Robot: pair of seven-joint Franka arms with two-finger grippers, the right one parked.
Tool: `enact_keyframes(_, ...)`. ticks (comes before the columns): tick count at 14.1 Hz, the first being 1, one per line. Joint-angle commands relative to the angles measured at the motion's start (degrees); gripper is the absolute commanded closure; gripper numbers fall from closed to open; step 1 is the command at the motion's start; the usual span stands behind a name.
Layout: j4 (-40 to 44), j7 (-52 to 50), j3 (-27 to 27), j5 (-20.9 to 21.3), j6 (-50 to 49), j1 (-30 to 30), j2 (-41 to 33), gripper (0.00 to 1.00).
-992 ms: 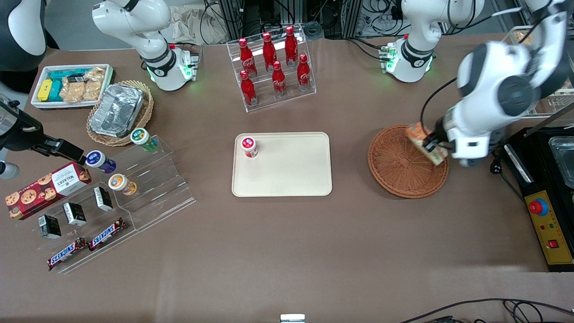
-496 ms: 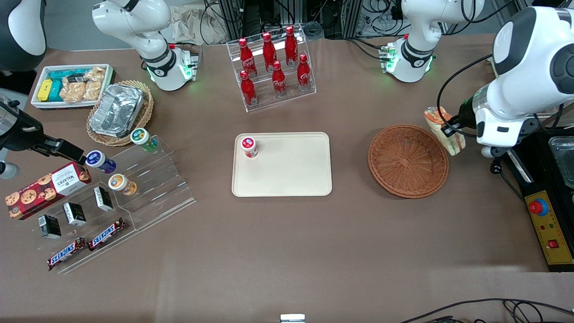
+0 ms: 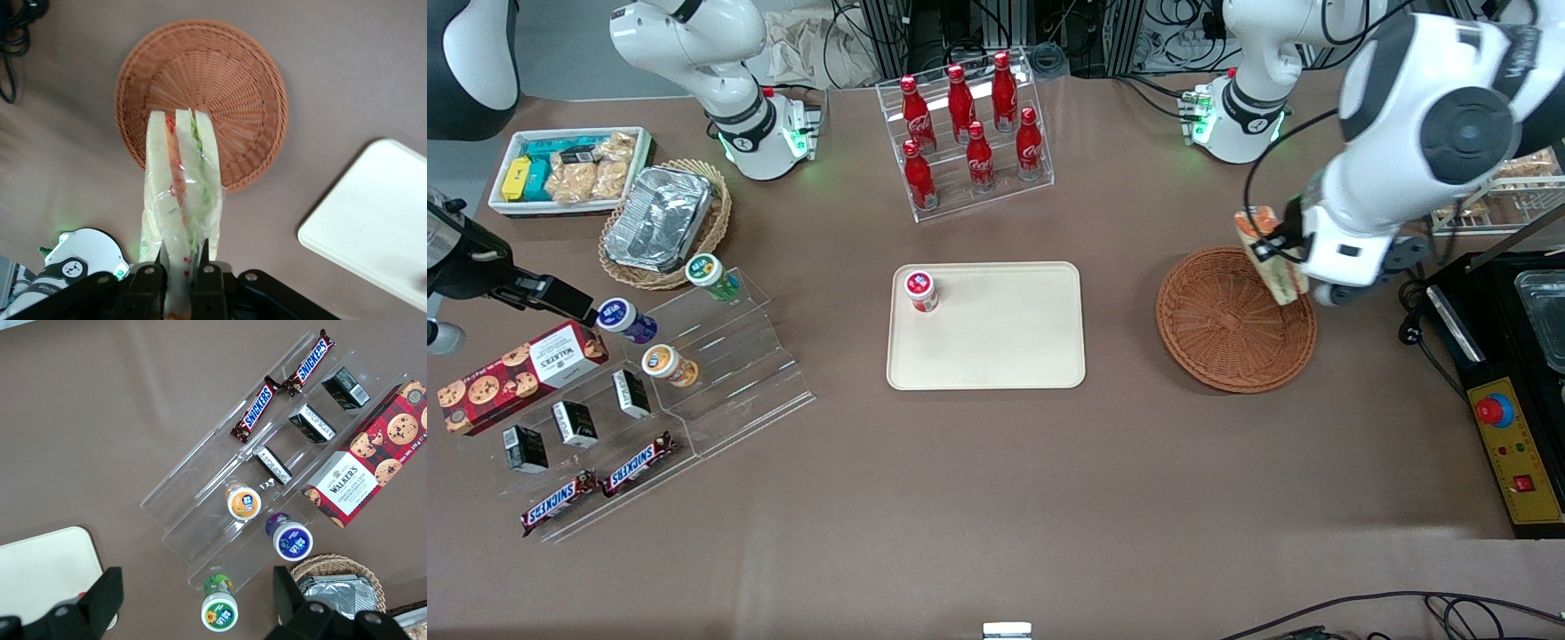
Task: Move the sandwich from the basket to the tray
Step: 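Lift the sandwich up out of the basket with the left gripper, then carry the held sandwich over the cream tray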
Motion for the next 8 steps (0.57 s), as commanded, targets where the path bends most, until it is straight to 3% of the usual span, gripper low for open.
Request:
enact_keyframes(1, 0.5, -0.2, -3.7, 1.2, 0.4, -0.3, 1.6, 1.0)
enact_keyframes(8, 0.3, -4.5, -11.6, 1.4, 13.4, -0.3, 8.0, 1.0)
